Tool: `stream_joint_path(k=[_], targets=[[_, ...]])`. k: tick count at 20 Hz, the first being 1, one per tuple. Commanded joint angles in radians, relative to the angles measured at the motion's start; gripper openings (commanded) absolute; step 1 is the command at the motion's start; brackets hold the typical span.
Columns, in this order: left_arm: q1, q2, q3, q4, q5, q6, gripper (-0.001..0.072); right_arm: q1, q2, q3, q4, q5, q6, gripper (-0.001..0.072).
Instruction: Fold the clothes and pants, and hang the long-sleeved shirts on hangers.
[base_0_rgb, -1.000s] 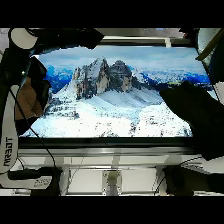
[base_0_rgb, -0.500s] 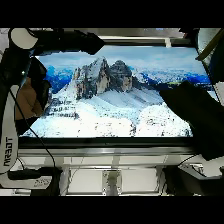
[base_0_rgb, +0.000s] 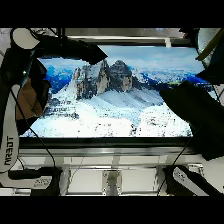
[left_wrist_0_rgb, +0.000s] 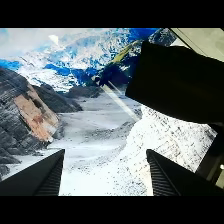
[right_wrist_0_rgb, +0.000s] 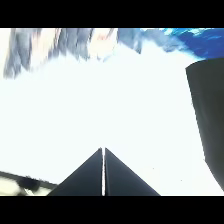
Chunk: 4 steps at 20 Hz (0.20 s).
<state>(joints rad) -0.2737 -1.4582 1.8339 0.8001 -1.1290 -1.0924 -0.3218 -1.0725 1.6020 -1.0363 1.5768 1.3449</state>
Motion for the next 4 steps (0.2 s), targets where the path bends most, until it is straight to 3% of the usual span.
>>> stream_joint_path(k=[1,4], targets=[[0.0,-0.005,0.0,0.0,-0.01,0.0,0.0558,0.181,-0.022,0.002,-0.111,-0.006,-0.011,0.001],[0.0,-0.011,0.0,0.0,-0.009,0.0,0.0558,0.211,-0.036,0.001,-0.113,0.004,0.0,0.001]])
